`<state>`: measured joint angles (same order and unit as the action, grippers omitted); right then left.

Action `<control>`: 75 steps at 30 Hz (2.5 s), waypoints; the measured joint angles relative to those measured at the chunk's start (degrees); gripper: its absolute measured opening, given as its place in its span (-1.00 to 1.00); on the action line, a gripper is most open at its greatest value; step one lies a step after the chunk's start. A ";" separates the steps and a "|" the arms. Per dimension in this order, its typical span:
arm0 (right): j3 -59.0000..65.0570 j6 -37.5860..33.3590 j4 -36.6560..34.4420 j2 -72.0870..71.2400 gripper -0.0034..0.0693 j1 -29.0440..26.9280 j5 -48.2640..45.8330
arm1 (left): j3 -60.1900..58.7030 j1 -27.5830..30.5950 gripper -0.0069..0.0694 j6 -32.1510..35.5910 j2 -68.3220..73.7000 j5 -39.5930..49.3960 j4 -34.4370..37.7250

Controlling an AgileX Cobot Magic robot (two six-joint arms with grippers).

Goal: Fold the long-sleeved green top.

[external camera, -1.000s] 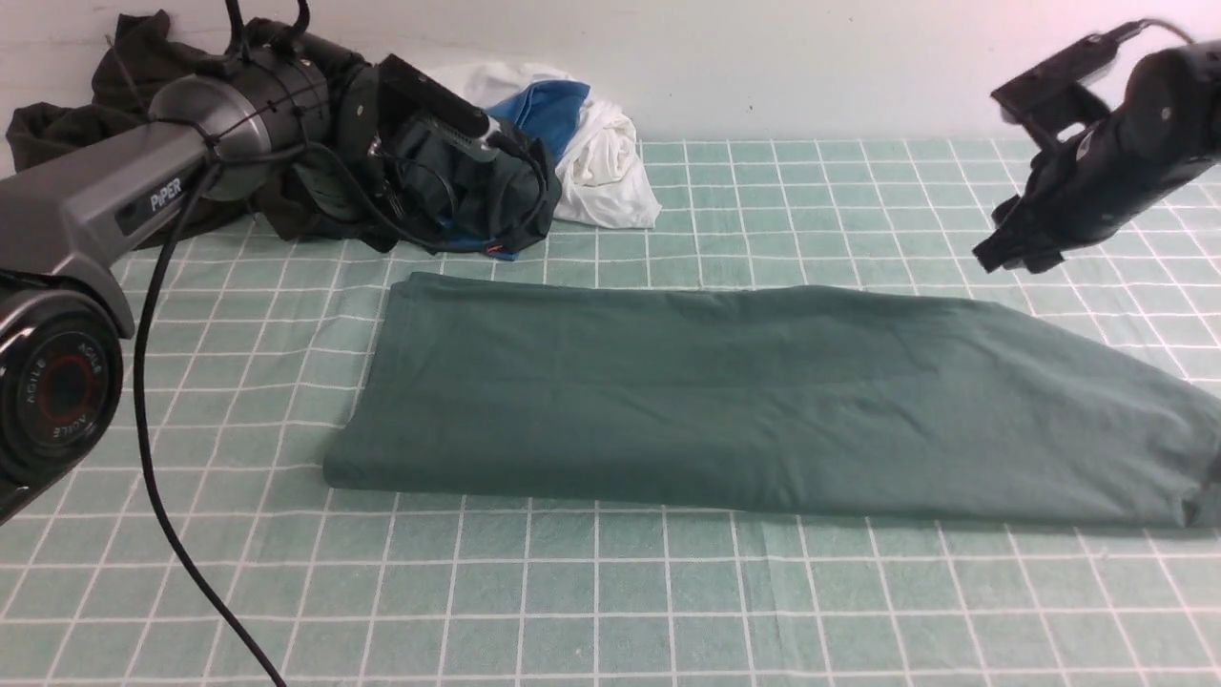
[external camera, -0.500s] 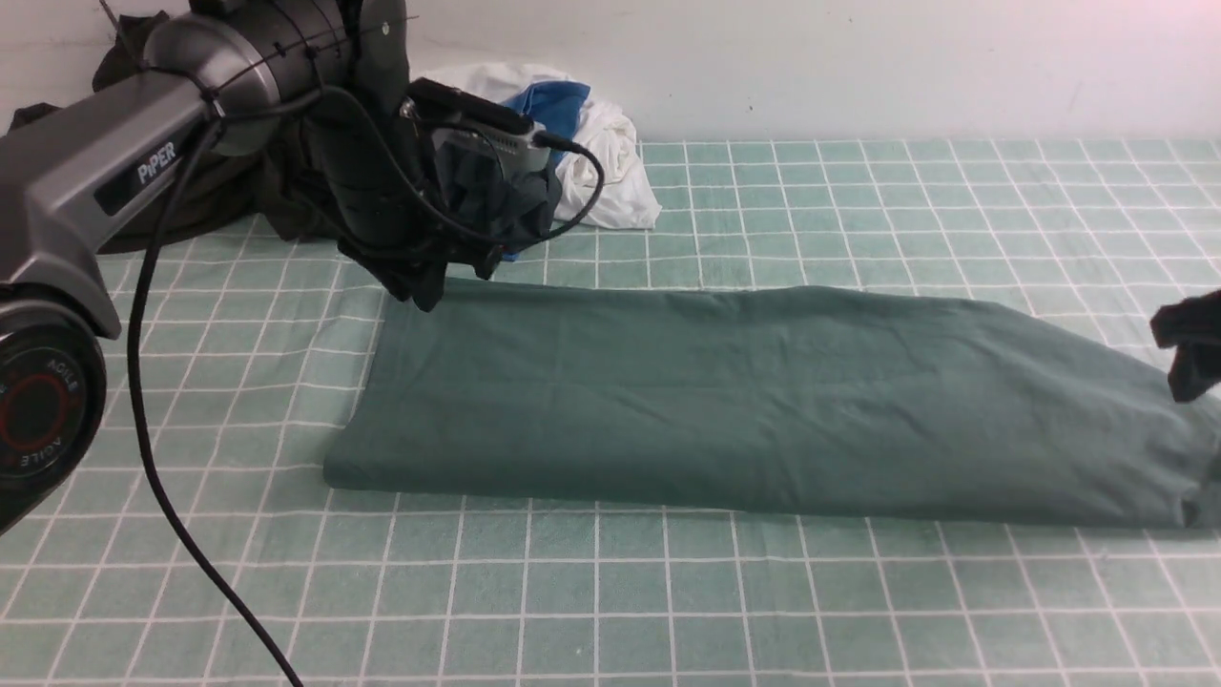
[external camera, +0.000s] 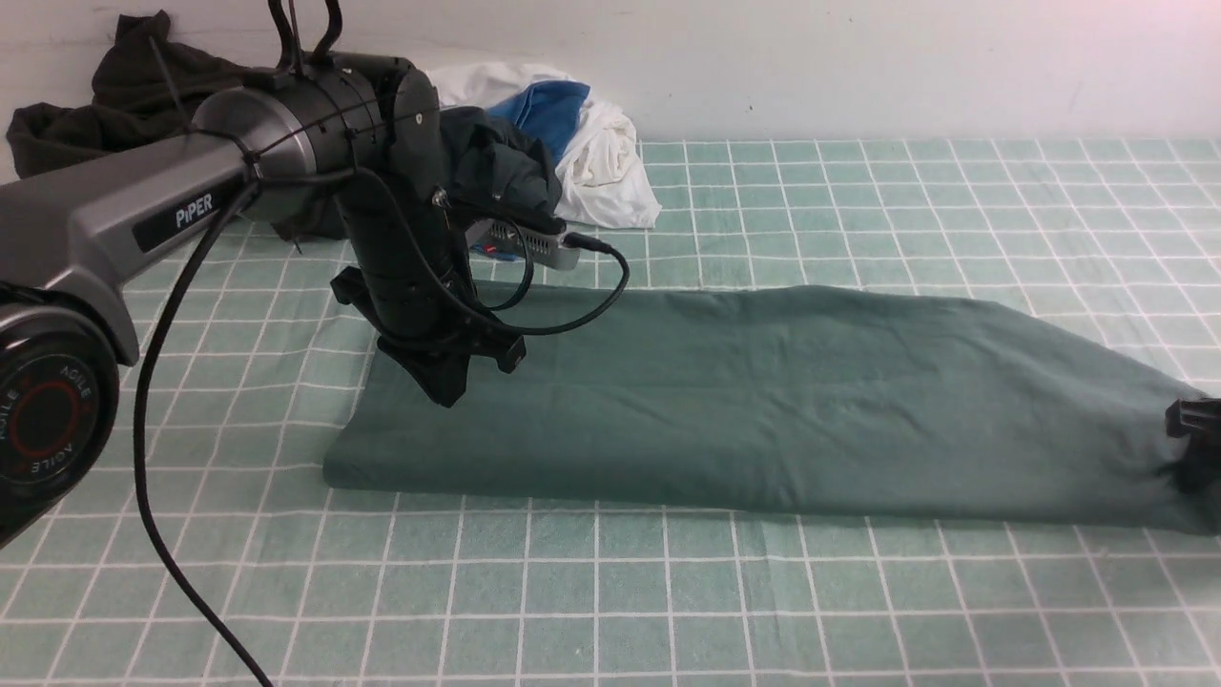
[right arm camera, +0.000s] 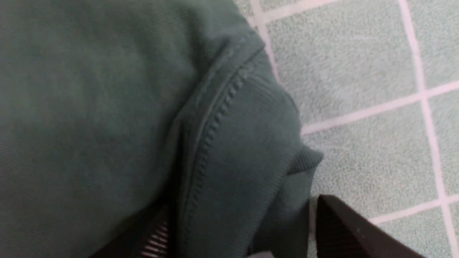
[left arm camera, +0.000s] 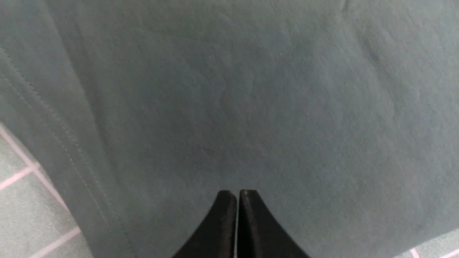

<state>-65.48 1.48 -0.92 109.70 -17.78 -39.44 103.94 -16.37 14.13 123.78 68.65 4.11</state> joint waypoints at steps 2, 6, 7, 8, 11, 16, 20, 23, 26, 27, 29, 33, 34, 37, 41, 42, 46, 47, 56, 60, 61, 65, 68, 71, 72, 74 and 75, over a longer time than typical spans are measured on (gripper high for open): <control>0.00 -0.85 -0.44 0.00 0.36 0.00 0.06 | -0.12 0.00 -0.83 0.04 0.00 0.00 0.00; 0.00 -2.90 -1.18 0.04 -0.01 0.00 0.01 | -0.18 0.00 -0.83 0.32 0.00 0.42 0.00; 0.00 -3.34 -1.37 0.04 -0.13 0.00 -0.05 | -0.19 0.00 -0.83 0.39 0.00 0.50 0.00; 0.00 -3.70 -1.43 0.04 -0.26 0.00 -0.05 | -0.25 0.00 -0.83 0.46 -0.18 0.55 -0.06; -0.64 -4.05 -0.17 -0.10 -0.75 0.00 -1.49 | -0.57 0.00 -0.83 0.84 -1.77 0.69 -0.90; -5.12 -1.85 6.14 -5.16 -0.83 0.07 -5.98 | -0.57 0.00 -0.83 -0.79 -9.66 0.80 -5.20; -9.19 -1.85 7.37 -11.47 -0.83 2.15 -9.07 | -0.57 0.00 -0.83 -2.05 -16.25 1.29 -6.21; -13.47 -4.69 5.82 -16.65 -0.83 8.48 -11.77 | -0.57 0.00 -0.83 -3.07 -23.48 2.09 -6.00; -17.20 -7.94 2.92 -18.88 -0.83 16.74 -13.05 | -0.57 0.00 -0.83 -3.58 -28.00 2.30 -5.53; -19.49 -9.16 0.92 -19.01 -0.83 22.50 -13.25 | -0.57 0.00 -0.83 -3.74 -31.09 2.39 -5.26; -21.74 -9.82 -1.69 -18.31 -0.83 29.09 -13.01 | -0.81 0.00 -0.83 -4.10 -34.18 2.58 -5.20; -26.42 -10.03 -4.68 -13.67 -0.83 41.00 -9.41 | -4.92 0.00 -0.83 -4.86 -41.45 2.88 -5.20; -27.24 -10.03 -4.96 -12.54 -0.83 42.67 -8.55 | -5.62 0.00 -0.83 -5.00 -42.31 2.87 -5.20; -31.08 -10.03 -6.17 -6.79 -0.83 49.09 -5.16 | -10.95 0.00 -0.83 -5.70 -48.18 3.21 -5.46; -38.94 -10.03 -10.55 4.79 -0.83 55.46 -2.90 | -22.40 0.00 -0.83 -6.85 -58.15 3.37 -7.50; -40.37 -10.03 -11.45 7.23 -0.83 56.16 -2.84 | -25.02 0.00 -0.83 -6.92 -59.92 3.37 -7.92; -46.89 -10.03 -14.19 14.67 -0.70 58.04 -3.45 | -34.30 0.00 -0.83 -7.26 -67.70 3.43 -10.23; -48.70 -10.03 -14.69 16.31 -0.61 58.16 -4.02 | -37.28 0.00 -0.83 -7.52 -70.14 3.43 -11.08; -55.57 -10.03 -13.28 17.29 0.31 56.46 -16.24 | -54.27 0.00 -0.83 -15.64 -85.83 1.29 -15.71; -56.00 -11.07 -10.86 15.27 0.35 55.75 -27.17 | -59.95 0.00 -0.83 -17.89 -92.45 -3.78 -16.15; -56.00 -11.86 -10.83 14.27 0.30 55.75 -29.45 | -61.09 0.00 -0.83 -18.18 -93.57 -4.86 -16.31; -55.85 -14.41 -10.81 9.99 0.05 55.75 -31.80 | -64.05 0.00 -0.83 -18.31 -97.64 -9.02 -16.41; -51.36 -15.84 -10.99 1.74 -0.34 55.75 -31.86 | -67.33 0.00 -0.83 -18.59 -101.44 -12.72 -16.60; -44.48 -16.06 -10.99 -5.38 -0.64 55.75 -32.01 | -69.30 0.00 -0.83 -18.77 -104.28 -14.76 -16.60; -42.05 -16.06 -10.99 -8.12 -0.72 55.75 -32.01 | -69.77 0.00 -0.83 -18.79 -105.15 -15.06 -16.60; -37.40 -16.06 -10.99 -11.54 -0.81 55.75 -30.96 | -70.45 0.00 -0.83 -18.84 -105.94 -15.37 -16.60; -32.55 -16.09 -10.99 -15.74 -0.89 55.75 -28.64 | -71.09 0.00 -0.83 -18.85 -106.82 -15.39 -16.60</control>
<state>-98.04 -14.61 -11.91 93.96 37.98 -68.08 32.84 -16.37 -4.72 16.96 53.26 -12.49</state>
